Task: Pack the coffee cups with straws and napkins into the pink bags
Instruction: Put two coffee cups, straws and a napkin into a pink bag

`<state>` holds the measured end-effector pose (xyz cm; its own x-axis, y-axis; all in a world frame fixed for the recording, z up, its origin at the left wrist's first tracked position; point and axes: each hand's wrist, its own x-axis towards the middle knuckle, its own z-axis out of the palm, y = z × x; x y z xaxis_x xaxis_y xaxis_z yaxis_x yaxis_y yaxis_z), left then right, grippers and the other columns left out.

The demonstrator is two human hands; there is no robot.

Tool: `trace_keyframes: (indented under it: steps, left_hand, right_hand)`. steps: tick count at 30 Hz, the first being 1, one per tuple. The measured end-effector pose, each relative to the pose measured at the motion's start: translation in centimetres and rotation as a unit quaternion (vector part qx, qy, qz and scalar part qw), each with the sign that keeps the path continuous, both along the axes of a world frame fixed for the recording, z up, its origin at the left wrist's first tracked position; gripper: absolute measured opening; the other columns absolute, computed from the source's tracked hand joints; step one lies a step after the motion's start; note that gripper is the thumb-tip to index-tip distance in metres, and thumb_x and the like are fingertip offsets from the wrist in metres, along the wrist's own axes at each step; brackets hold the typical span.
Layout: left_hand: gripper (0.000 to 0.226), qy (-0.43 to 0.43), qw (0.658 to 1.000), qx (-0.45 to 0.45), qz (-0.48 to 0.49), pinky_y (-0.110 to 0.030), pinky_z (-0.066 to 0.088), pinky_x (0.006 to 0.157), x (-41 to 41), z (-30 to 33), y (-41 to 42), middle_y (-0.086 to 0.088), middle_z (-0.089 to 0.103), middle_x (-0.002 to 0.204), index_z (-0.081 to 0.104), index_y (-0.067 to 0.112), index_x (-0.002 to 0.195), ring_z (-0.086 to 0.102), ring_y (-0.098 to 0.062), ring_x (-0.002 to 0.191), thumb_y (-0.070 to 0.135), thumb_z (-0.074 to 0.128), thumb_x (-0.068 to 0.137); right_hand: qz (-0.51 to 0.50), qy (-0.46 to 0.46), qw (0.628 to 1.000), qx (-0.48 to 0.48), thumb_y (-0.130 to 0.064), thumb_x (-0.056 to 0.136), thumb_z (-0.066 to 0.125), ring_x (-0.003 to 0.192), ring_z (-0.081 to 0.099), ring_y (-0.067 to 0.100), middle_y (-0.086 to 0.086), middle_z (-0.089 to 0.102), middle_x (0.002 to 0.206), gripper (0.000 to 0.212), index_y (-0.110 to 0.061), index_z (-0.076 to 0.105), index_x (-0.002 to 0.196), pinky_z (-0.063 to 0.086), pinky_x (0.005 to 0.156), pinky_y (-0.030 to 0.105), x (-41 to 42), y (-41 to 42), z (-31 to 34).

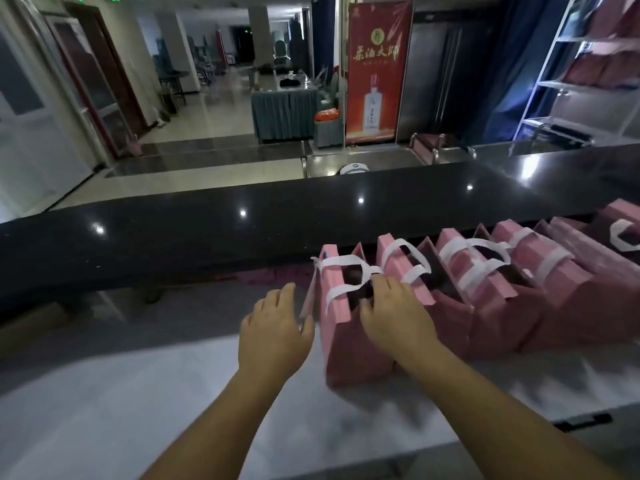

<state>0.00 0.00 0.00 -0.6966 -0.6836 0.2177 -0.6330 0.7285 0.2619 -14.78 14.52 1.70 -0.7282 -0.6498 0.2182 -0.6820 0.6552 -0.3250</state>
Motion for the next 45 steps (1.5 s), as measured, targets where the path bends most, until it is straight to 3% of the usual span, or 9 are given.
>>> trace_keyframes:
  steps: [6,15,19,23,25,28,32,36,45]
  left_hand:
    - [0.065,0.031,0.994,0.105,-0.014,-0.039,0.051,0.085,-8.1,-0.6,1.7,0.003,0.054,0.139,0.038,0.030,0.151,0.055,-0.023,0.118,0.057,0.055,0.094]
    - [0.073,0.002,0.986,0.164,0.038,-0.035,0.047,0.068,-11.9,-1.3,0.6,-0.003,0.058,0.132,0.030,0.026,0.157,0.061,-0.028,0.101,0.031,0.061,0.091]
    - [0.039,0.012,0.981,0.179,0.074,-0.026,0.037,0.054,-11.3,-0.9,-0.7,0.006,0.057,0.091,0.053,0.018,0.132,0.053,-0.014,0.072,0.020,0.057,0.093]
    - [0.021,0.038,0.970,0.211,0.110,-0.027,0.049,0.062,-9.9,-0.7,-1.6,0.003,0.063,0.093,0.064,0.017,0.118,0.060,-0.017,0.076,0.017,0.050,0.102]
    - [0.014,0.055,0.962,0.231,0.137,-0.028,0.053,0.058,-8.6,-0.7,-1.9,0.000,0.066,0.089,0.064,0.017,0.106,0.064,-0.017,0.073,0.018,0.050,0.103]
    - [0.014,0.083,0.951,0.249,0.165,-0.021,0.047,0.049,-5.9,-0.9,-2.2,0.001,0.067,0.086,0.065,0.018,0.105,0.064,-0.013,0.072,0.023,0.052,0.105]
    - [0.012,0.128,0.931,0.271,0.206,-0.016,0.043,0.044,-1.0,-0.9,-2.0,0.006,0.068,0.081,0.064,0.022,0.099,0.066,-0.013,0.069,0.025,0.053,0.103]
    - [0.014,0.153,0.917,0.266,0.256,-0.010,0.035,0.039,5.5,-0.4,-1.5,0.007,0.066,0.077,0.060,0.022,0.089,0.063,-0.011,0.066,0.022,0.052,0.100]
    - [0.029,0.231,0.872,0.232,0.363,-0.024,0.037,0.050,25.2,0.4,0.9,0.006,0.065,0.071,0.059,0.023,0.078,0.059,-0.009,0.064,0.034,0.051,0.104]
  right_hand:
    - [0.003,-0.142,0.990,0.002,-0.022,0.094,0.055,0.106,0.056,0.031,0.006,0.061,0.116,0.028,-0.014,0.051,0.120,0.043,0.076,0.038,-6.2,-2.0,-1.4]
    - [0.008,-0.186,0.980,0.069,-0.021,0.094,0.061,0.105,0.066,0.036,0.013,0.065,0.119,0.046,-0.006,0.042,0.134,0.056,0.083,0.045,-8.0,-5.2,-2.9]
    - [-0.010,-0.196,0.974,0.112,-0.016,0.095,0.056,0.103,0.067,0.036,0.013,0.068,0.115,0.047,-0.008,0.039,0.138,0.056,0.081,0.044,-7.8,-5.6,-3.4]
    - [0.002,-0.226,0.959,0.173,-0.017,0.100,0.054,0.114,0.063,0.034,0.014,0.064,0.129,0.031,-0.014,0.051,0.130,0.055,0.093,0.045,-8.4,-6.4,-2.9]
    - [0.027,-0.217,0.955,0.200,-0.016,0.101,0.053,0.113,0.063,0.033,0.014,0.064,0.127,0.024,-0.013,0.057,0.124,0.055,0.087,0.042,-8.4,-6.5,-2.7]
    - [0.040,-0.163,0.979,0.114,-0.014,0.095,0.051,0.087,0.065,0.033,0.010,0.068,0.100,0.006,-0.015,0.056,0.099,0.044,0.064,0.037,-8.1,-6.4,-3.0]
    - [0.066,-0.179,0.976,0.104,-0.012,0.089,0.050,0.070,0.060,0.023,0.000,0.063,0.081,0.016,-0.022,0.058,0.098,0.042,0.054,0.031,-6.5,-6.8,-2.4]
    - [0.119,-0.165,0.972,0.119,-0.012,0.087,0.050,0.069,0.058,0.024,0.000,0.062,0.079,0.014,-0.024,0.056,0.091,0.043,0.057,0.031,-2.0,-7.9,-1.7]
    - [0.240,-0.107,0.955,0.139,-0.022,0.094,0.060,0.055,0.053,0.009,-0.009,0.052,0.066,0.011,-0.026,0.055,0.085,0.030,0.041,0.020,16.5,-12.7,-0.4]
